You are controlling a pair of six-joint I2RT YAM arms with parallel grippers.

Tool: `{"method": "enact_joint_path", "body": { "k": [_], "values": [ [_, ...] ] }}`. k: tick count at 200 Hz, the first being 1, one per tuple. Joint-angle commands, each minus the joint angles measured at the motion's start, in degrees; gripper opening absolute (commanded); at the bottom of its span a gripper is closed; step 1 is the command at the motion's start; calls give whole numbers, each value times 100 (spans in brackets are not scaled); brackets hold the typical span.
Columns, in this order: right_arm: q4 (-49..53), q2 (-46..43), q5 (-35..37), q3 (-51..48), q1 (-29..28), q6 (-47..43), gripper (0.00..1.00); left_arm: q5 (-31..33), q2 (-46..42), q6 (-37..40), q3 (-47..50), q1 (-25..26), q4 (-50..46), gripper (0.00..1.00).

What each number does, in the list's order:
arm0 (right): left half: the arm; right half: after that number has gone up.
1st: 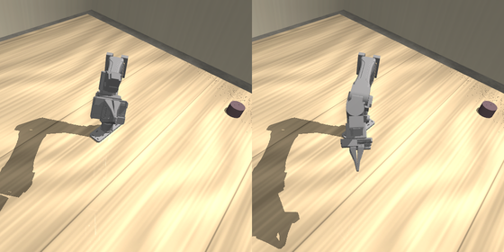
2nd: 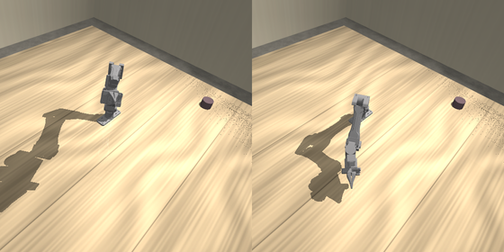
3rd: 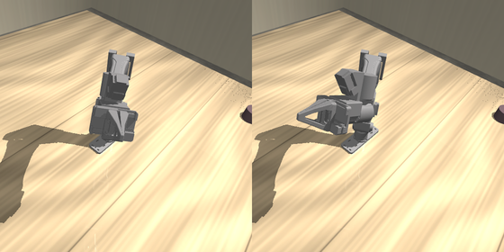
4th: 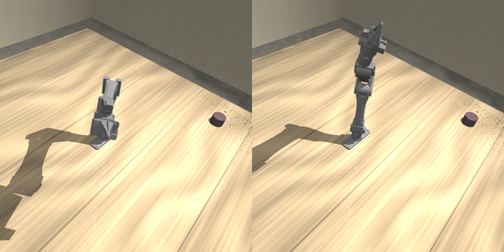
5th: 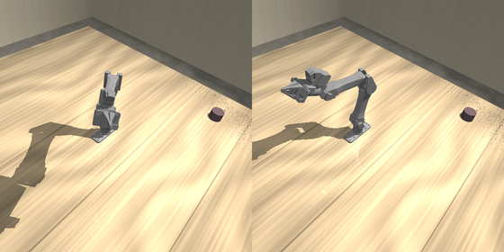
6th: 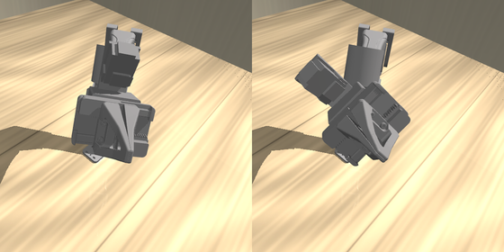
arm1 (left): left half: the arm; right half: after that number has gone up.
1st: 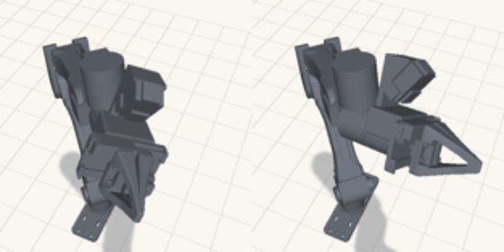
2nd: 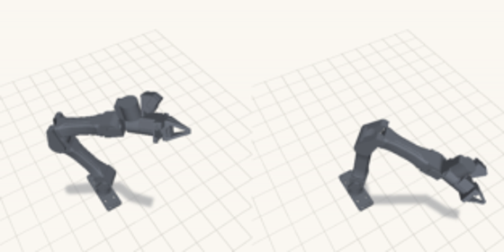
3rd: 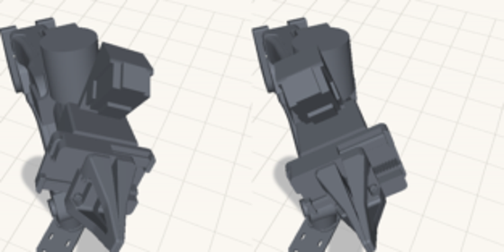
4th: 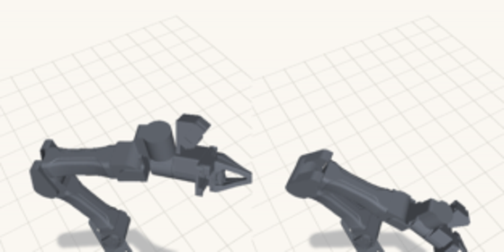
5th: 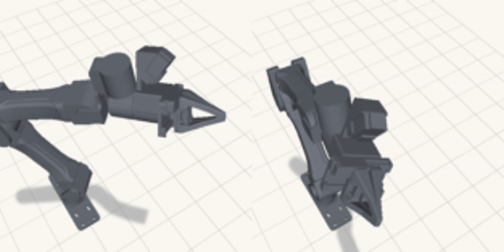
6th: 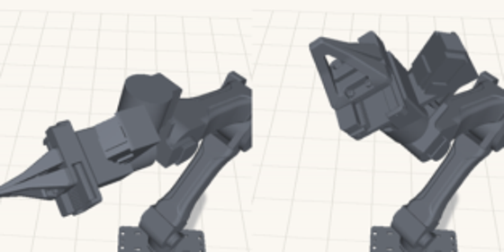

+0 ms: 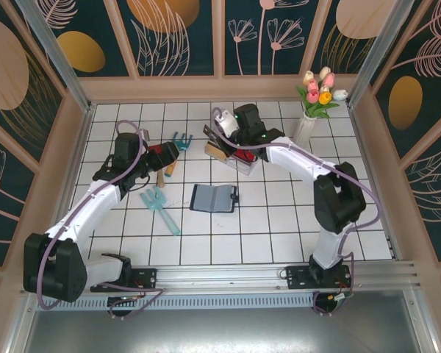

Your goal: Take the credit cards out of the card holder

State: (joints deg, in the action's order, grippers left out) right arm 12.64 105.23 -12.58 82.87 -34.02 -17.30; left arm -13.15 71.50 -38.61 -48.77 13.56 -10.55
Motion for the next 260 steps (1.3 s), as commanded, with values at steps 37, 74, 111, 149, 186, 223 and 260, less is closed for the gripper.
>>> {"method": "enact_joint_path", "body": {
  "k": [37, 74, 111, 149, 186, 223, 260],
  "values": [
    [480, 590, 323, 676, 231, -1240, 0, 49, 240, 249, -62, -64, -229, 98],
    [451, 762, 191, 730, 235, -1270, 0, 12, 392, 265, -115, -72, -229, 98],
    [541, 1040, 19, 935, 404, -1361, 0, -164, 487, 230, -177, -79, -142, 98],
    [520, 1115, 20, 968, 481, -1389, 0, -179, 518, 249, -208, -82, -150, 98],
    [553, 1193, -67, 981, 518, -1423, 0, -265, 597, 248, -191, -92, -115, 98],
    [642, 1408, -105, 1123, 519, -1396, 0, -383, 637, 240, -211, -91, -98, 98],
    [582, 1520, -43, 1157, 526, -1366, 0, -469, 674, 240, -240, -103, -79, 98]
  ]
}}
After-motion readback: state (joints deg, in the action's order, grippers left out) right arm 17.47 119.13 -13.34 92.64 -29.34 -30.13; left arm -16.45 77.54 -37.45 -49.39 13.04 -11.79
